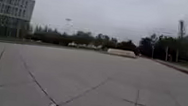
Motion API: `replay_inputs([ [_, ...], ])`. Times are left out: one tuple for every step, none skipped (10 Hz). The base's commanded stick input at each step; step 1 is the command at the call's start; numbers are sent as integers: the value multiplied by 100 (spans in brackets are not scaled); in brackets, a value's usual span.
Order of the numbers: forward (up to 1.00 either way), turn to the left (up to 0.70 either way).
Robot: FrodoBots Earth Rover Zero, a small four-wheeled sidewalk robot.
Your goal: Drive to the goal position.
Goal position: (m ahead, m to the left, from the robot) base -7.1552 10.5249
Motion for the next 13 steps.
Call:
replay_inputs([
  [100, -34],
  [100, -34],
  [100, -34],
  [100, -34],
  [100, -34],
  [100, -34],
  [100, -21],
  [100, -9],
  [100, 4],
  [100, 6],
  [100, 6],
  [100, 6],
  [100, 6],
])
